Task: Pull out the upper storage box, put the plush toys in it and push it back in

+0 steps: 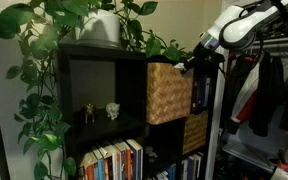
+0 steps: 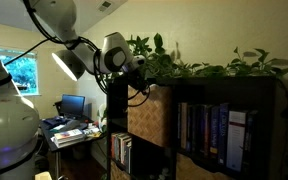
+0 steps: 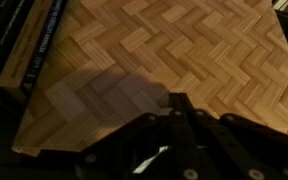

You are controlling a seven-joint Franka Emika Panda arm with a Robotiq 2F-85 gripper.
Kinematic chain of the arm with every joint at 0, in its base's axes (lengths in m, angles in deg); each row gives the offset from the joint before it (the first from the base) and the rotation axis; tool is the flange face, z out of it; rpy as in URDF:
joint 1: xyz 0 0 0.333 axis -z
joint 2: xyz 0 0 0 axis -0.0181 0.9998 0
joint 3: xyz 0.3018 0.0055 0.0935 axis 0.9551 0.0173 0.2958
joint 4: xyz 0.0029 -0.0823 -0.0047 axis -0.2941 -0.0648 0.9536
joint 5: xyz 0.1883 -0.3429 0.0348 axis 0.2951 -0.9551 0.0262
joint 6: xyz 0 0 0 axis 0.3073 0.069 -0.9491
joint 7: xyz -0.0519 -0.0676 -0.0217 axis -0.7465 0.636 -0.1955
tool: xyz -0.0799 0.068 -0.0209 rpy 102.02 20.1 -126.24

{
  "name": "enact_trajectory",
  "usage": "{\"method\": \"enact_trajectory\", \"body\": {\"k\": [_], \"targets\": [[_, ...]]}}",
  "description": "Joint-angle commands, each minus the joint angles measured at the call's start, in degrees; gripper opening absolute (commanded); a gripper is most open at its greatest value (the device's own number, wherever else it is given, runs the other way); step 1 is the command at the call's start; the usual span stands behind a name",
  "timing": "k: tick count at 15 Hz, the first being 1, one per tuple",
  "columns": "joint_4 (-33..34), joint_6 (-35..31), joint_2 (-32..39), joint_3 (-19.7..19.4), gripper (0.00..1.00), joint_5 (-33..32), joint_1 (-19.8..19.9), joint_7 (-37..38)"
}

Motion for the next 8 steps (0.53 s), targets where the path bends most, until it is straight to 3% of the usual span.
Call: {"method": "enact_trajectory", "body": {"k": [1, 8], "targets": [[2.2, -4.7, 4.3, -1.0, 0.05, 0.5, -0.1, -1.0], [4.6, -6.8, 7.8, -0.9, 0.04, 0.4, -0.1, -0.9]]}}
